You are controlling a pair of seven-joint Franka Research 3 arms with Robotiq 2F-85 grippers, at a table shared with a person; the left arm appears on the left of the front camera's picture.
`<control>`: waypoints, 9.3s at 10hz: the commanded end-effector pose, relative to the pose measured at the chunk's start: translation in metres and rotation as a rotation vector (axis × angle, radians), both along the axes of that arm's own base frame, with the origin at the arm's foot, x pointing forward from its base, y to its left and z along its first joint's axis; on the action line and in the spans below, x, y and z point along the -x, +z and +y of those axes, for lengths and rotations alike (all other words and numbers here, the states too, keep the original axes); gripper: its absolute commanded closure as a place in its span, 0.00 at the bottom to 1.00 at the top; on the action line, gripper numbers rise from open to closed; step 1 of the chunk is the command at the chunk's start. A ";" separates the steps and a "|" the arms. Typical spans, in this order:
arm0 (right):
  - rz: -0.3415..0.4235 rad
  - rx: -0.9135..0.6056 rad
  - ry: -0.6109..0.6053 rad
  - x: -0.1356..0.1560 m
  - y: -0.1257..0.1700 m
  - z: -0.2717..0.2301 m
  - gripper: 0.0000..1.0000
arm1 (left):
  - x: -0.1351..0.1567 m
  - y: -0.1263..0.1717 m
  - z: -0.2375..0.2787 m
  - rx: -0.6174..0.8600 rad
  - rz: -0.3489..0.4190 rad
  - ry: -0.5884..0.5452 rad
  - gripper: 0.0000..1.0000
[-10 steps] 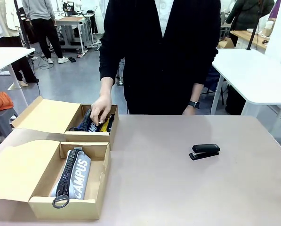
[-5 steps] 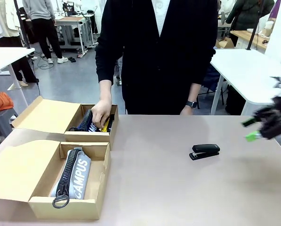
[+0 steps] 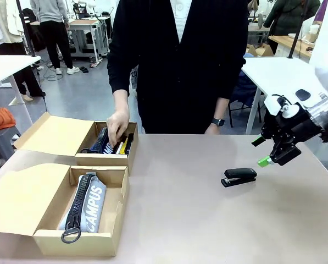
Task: Place items inside the box.
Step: Pick up a Pencil pouch or Stapler and place it inside the Mailer Box closest to the robot.
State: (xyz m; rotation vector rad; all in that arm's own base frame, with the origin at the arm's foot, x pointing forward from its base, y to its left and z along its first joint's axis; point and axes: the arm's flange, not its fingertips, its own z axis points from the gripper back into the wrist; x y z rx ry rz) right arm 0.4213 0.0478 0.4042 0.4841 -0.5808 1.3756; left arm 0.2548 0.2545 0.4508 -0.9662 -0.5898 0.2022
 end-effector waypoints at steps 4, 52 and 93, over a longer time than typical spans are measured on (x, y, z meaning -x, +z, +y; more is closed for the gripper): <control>-0.101 0.311 0.182 -0.041 -0.048 0.066 0.00 | 0.000 0.000 0.000 0.007 -0.025 -0.004 0.00; 0.614 0.327 -1.077 0.122 0.075 0.169 0.63 | 0.000 0.000 0.000 0.007 -0.025 -0.004 0.00; 0.655 0.255 -1.304 0.136 -0.002 0.493 0.00 | 0.000 0.000 0.000 0.007 -0.025 -0.004 0.00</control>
